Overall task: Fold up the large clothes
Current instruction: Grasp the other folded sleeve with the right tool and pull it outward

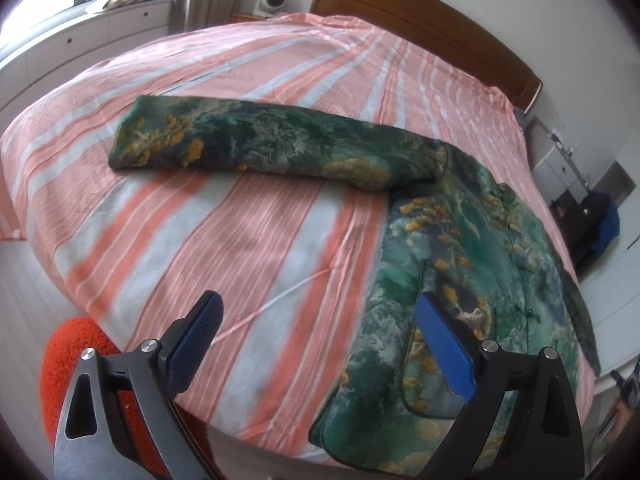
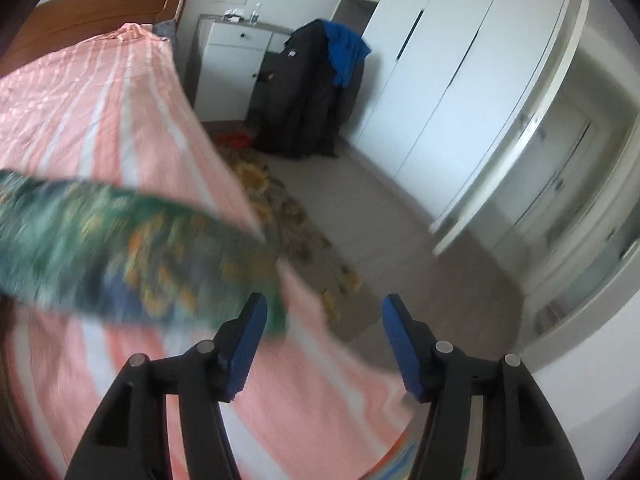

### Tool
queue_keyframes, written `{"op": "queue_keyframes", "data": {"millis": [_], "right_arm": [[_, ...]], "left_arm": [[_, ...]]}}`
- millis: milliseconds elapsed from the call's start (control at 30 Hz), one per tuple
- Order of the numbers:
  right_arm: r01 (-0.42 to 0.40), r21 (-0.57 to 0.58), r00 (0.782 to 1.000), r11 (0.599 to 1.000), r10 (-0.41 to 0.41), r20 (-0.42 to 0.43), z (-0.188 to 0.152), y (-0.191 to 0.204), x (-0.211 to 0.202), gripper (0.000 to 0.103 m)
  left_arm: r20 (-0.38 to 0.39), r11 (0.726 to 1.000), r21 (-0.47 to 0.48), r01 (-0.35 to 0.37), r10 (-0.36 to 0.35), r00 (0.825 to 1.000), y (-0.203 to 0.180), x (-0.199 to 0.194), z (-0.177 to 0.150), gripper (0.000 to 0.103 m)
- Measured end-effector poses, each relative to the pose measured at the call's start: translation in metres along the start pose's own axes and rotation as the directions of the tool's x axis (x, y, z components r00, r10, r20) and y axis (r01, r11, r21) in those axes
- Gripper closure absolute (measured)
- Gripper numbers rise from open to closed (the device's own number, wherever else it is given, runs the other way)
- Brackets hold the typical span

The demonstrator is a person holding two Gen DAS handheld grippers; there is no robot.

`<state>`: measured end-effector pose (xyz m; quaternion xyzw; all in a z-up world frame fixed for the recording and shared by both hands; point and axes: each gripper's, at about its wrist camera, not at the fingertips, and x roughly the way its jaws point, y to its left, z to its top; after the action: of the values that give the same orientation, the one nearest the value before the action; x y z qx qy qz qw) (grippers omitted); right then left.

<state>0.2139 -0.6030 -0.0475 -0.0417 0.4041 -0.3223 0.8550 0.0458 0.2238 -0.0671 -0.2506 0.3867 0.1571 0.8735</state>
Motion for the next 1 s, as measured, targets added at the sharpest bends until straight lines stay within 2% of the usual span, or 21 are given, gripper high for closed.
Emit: {"op": "queue_keyframes", "data": {"millis": [100,167,233,300,433,567,633,667,767,867,1000], "right_arm": [[-0.136,0.022,0.991,0.99,0.136,0.003,-0.034,0.015,-0.022,0.043],[-0.271,0.025,0.962,0.962,0.271,0.018,-0.055,0.035,-0.047,0.043],[-0.381,0.021,0.924,0.924,0.38,0.037,-0.074,0.06,-0.067,0.041],[-0.493,0.007,0.868,0.87,0.492,0.065,-0.094,0.08,-0.098,0.037],[-0.621,0.022,0.781,0.784,0.615,0.106,-0.134,0.127,-0.147,0.031],[-0.666,0.01,0.738,0.746,0.657,0.155,-0.164,0.159,-0.191,0.027],[-0.679,-0.031,0.719,0.733,0.674,0.17,-0.178,0.178,-0.224,0.017],[-0.688,-0.05,0.709,0.724,0.685,0.17,-0.184,0.187,-0.234,0.016],[-0.712,-0.148,0.674,0.686,0.727,0.131,-0.2,0.218,-0.26,0.015],[-0.7,-0.261,0.661,0.665,0.741,0.113,-0.208,0.239,-0.28,0.012],[-0.699,-0.333,0.631,0.633,0.765,0.128,-0.219,0.254,-0.291,0.01]], "left_arm": [[0.001,1.0,0.012,-0.006,0.006,1.0,-0.001,0.001,0.001,0.006],[0.008,1.0,0.021,-0.013,0.013,1.0,-0.002,0.002,0.003,0.006],[-0.001,0.999,0.039,-0.024,0.024,1.0,-0.003,0.006,0.004,0.006],[-0.015,0.999,0.052,-0.016,0.017,1.0,-0.004,0.012,0.004,0.006],[0.008,0.998,0.063,-0.016,0.016,1.0,-0.005,0.016,-0.006,0.006],[0.038,0.995,0.1,-0.014,0.01,0.999,-0.01,0.014,-0.019,0.002],[0.037,0.988,0.155,-0.017,0.011,0.999,-0.018,0.013,-0.025,0.001],[0.034,0.978,0.207,-0.02,0.013,0.999,-0.025,0.013,-0.029,0.001],[0.029,0.959,0.283,-0.014,0.006,1.0,-0.036,0.012,-0.035,0.001],[0.058,0.957,0.289,0.038,-0.057,0.997,-0.042,0.001,-0.039,0.001],[0.102,0.962,0.265,0.064,-0.094,0.99,-0.049,-0.011,-0.046,0.001]]}}
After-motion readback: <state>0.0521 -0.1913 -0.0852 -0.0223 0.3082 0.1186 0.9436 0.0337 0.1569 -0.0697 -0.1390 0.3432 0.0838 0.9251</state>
